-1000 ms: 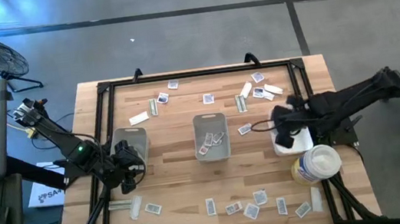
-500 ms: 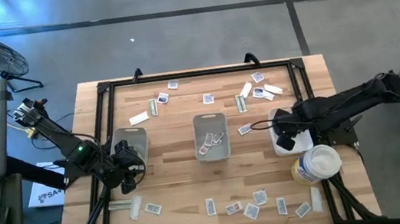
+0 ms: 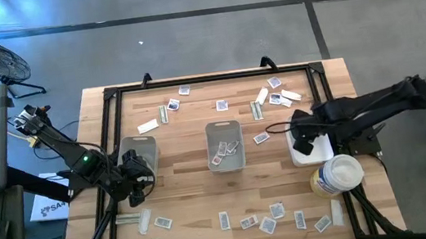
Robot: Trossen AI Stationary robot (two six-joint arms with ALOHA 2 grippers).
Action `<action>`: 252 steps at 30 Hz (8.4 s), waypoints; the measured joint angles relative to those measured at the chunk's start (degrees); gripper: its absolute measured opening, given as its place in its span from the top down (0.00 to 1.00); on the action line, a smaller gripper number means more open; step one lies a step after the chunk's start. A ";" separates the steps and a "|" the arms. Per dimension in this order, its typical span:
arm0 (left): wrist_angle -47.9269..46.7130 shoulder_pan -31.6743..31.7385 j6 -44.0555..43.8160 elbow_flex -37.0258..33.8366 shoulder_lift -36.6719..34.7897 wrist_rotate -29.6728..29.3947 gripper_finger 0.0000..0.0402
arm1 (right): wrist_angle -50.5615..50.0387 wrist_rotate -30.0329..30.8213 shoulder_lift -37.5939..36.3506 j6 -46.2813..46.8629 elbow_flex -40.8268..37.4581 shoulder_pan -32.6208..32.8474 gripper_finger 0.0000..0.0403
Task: Pick & Place First Aid Supplies
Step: Put the alcohol pad into the white bin
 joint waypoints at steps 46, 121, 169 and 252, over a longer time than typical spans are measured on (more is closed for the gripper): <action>-0.02 0.00 0.02 0.00 0.00 0.00 0.68 | 19.12 -18.45 46.14 47.57 26.88 30.21 0.65; 0.00 0.02 0.02 0.00 0.02 0.00 0.68 | 10.52 -5.98 22.86 55.53 13.84 28.44 1.00; 0.00 0.02 0.00 0.00 0.00 0.00 0.68 | -6.62 -2.42 15.96 33.02 8.27 1.31 0.72; -0.02 0.00 0.00 0.02 0.02 0.00 0.68 | 50.79 -1.82 43.05 -19.51 13.93 34.95 1.00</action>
